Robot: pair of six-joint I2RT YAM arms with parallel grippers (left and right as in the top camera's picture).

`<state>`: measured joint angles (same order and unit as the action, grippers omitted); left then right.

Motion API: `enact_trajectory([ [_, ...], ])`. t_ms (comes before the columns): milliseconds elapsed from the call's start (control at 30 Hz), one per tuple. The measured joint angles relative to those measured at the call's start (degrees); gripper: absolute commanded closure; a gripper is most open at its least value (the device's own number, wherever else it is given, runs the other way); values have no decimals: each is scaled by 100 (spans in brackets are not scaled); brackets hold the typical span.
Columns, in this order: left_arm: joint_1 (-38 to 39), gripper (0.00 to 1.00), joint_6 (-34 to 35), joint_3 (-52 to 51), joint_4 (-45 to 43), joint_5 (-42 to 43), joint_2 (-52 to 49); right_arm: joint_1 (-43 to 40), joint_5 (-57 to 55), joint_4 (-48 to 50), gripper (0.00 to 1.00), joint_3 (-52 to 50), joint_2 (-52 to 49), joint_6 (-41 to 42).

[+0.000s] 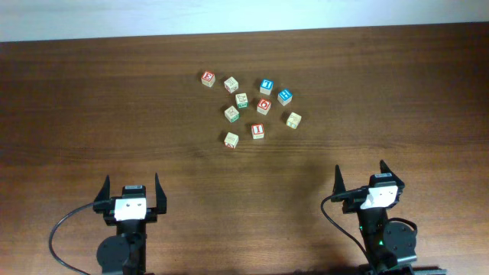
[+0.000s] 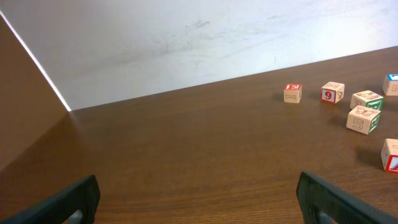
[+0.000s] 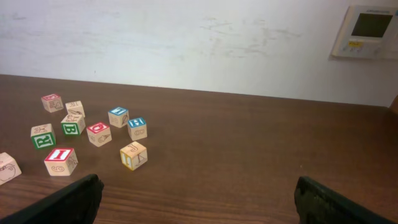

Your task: Rotate 5 blocks

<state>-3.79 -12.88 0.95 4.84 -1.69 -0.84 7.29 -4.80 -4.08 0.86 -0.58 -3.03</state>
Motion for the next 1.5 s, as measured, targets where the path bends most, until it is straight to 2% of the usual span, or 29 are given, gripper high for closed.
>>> enact_trajectory([
  [1067, 0, 1, -2, 0, 0, 0, 0, 0, 0, 0, 2, 0, 0, -2],
  [1267, 0, 1, 92, 33, -98, 382, -33, 0, 0, 326, 2, 9, 0, -2],
  [1367, 0, 1, 201, 699, 2, 472, -756, 0, 0, 264, 2, 437, -216, 2],
  [1500, 0, 1, 240, 2446, 649, 494, -2428, 0, 249, -339, 2, 1989, -1394, -2],
])
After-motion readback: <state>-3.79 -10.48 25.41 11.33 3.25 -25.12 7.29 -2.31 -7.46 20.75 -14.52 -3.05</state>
